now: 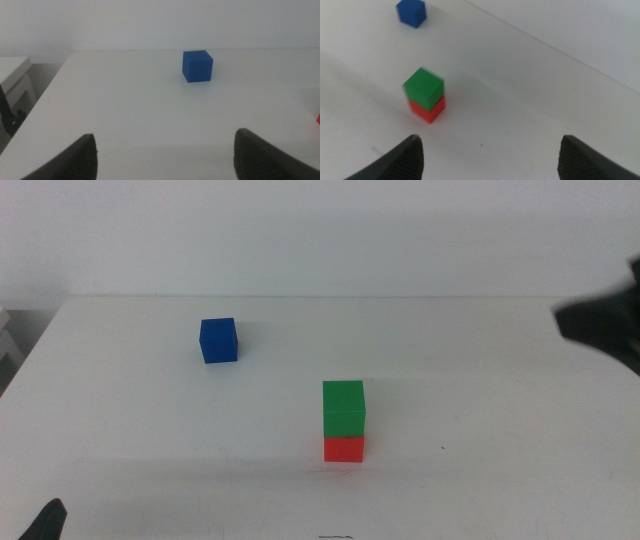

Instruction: Stack red cubes first, then green, then blue cubes in a specific spot.

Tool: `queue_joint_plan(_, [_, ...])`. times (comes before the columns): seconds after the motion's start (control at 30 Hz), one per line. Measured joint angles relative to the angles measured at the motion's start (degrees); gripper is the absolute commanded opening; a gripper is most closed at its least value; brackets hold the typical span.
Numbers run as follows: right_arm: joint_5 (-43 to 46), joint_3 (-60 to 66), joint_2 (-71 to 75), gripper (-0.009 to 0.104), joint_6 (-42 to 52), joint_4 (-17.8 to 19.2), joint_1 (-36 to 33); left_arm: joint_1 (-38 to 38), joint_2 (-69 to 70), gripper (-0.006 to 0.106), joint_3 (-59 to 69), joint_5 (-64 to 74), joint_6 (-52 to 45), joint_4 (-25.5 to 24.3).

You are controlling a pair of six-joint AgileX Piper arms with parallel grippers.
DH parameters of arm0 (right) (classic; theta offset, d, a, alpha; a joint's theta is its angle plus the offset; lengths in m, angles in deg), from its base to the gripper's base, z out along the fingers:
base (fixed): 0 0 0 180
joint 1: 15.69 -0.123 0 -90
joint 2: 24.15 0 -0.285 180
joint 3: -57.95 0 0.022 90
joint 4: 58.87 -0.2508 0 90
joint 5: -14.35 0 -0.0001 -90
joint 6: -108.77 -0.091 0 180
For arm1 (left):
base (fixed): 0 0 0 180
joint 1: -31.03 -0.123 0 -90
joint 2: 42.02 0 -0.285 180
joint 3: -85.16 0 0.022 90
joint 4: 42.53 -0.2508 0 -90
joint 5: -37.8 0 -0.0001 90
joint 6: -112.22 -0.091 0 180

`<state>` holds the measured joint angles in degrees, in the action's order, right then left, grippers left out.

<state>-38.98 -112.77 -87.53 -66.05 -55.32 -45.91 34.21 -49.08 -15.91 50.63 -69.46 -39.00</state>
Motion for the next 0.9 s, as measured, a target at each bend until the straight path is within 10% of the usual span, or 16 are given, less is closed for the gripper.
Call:
queue_joint_plan(0.27, [2.92,7.67,13.43,0.079,10.9,-11.4,0.96,0.0,0.0,0.094,0.0,0.0,0.0,0.0])
queue_joint_plan(0.9, [5.81,8.87,15.87,0.079,12.07,-12.7,0.96,0.0,0.0,0.094,0.0,0.0,0.0,0.0])
